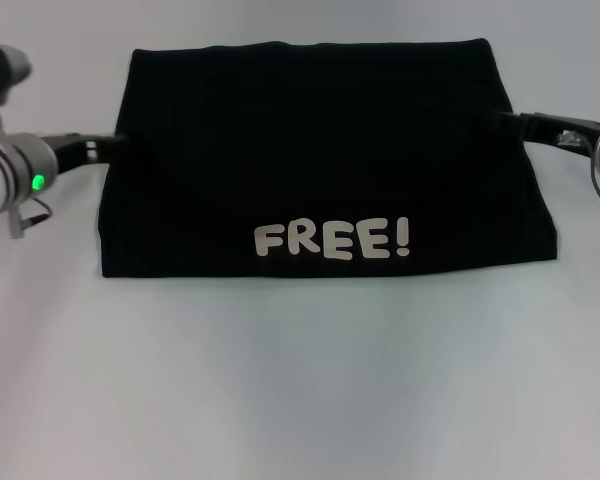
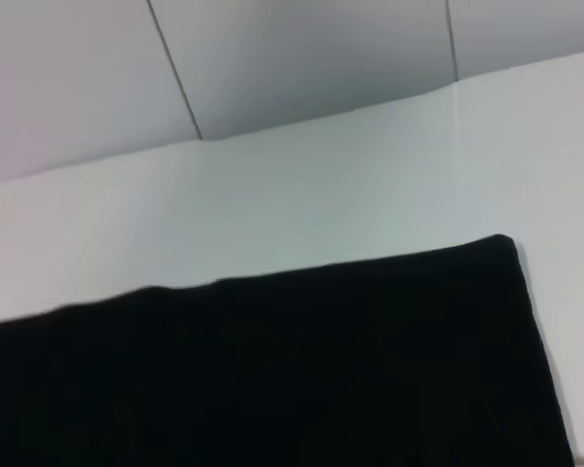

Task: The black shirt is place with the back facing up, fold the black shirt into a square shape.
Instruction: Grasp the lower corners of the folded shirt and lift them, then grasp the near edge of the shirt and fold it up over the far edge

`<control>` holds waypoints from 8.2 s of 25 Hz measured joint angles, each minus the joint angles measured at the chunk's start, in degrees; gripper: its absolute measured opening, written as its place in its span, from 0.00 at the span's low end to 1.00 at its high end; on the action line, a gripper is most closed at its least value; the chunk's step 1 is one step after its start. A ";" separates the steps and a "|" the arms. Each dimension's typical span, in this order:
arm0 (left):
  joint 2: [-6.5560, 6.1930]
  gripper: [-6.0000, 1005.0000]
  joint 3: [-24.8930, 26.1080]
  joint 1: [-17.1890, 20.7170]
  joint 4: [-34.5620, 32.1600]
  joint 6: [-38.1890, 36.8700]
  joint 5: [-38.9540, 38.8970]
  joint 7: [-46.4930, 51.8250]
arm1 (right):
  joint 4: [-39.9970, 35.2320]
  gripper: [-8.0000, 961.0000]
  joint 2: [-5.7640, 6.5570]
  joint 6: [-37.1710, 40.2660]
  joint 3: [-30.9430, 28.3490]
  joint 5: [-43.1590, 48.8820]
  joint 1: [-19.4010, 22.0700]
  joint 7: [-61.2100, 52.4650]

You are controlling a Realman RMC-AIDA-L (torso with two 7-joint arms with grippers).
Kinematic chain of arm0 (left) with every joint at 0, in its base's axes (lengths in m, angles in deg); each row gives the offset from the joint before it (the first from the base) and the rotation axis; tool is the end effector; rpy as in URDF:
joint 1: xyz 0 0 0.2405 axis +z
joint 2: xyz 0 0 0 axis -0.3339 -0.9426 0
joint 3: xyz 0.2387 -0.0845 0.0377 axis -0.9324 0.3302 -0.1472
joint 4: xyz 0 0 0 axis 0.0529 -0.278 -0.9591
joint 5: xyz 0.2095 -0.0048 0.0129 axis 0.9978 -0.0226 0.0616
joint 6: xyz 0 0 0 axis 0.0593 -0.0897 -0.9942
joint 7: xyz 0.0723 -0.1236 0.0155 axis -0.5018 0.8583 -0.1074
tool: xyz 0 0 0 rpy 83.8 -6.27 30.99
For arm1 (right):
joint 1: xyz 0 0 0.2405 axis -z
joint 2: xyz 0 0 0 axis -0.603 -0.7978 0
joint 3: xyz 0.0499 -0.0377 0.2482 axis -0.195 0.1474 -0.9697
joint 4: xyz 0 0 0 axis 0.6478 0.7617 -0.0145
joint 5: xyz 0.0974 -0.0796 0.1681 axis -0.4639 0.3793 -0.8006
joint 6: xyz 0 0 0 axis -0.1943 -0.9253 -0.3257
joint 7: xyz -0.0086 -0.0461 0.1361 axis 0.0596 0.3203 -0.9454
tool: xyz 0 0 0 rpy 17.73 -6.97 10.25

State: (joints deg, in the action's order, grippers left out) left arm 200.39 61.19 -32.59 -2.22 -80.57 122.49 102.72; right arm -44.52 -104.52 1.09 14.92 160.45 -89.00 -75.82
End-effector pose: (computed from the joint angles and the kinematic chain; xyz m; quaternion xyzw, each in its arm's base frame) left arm -0.2917 0.4734 0.0212 -0.7239 -0.4482 -0.1156 0.5117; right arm 0.2638 0.4746 0.0118 -0.7475 0.4588 0.1907 0.4409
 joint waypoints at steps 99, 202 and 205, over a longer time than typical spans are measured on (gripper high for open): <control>0.42 0.02 -14.00 17.07 -15.32 -37.68 -0.13 12.45 | -4.33 0.69 6.16 22.40 16.44 3.48 12.61 -0.75; -2.91 0.03 -10.57 5.37 -13.39 -29.59 6.73 21.71 | -0.05 0.08 3.88 -0.15 7.46 2.69 -0.20 4.40; -2.92 0.02 -10.61 5.36 -14.51 -29.51 6.33 22.12 | -0.05 0.08 4.41 -0.25 7.48 1.80 -0.45 4.34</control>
State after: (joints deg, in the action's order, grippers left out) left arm 197.47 50.58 -27.23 -16.73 -110.08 128.82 124.84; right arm -44.57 -100.11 0.84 22.41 162.25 -89.45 -71.47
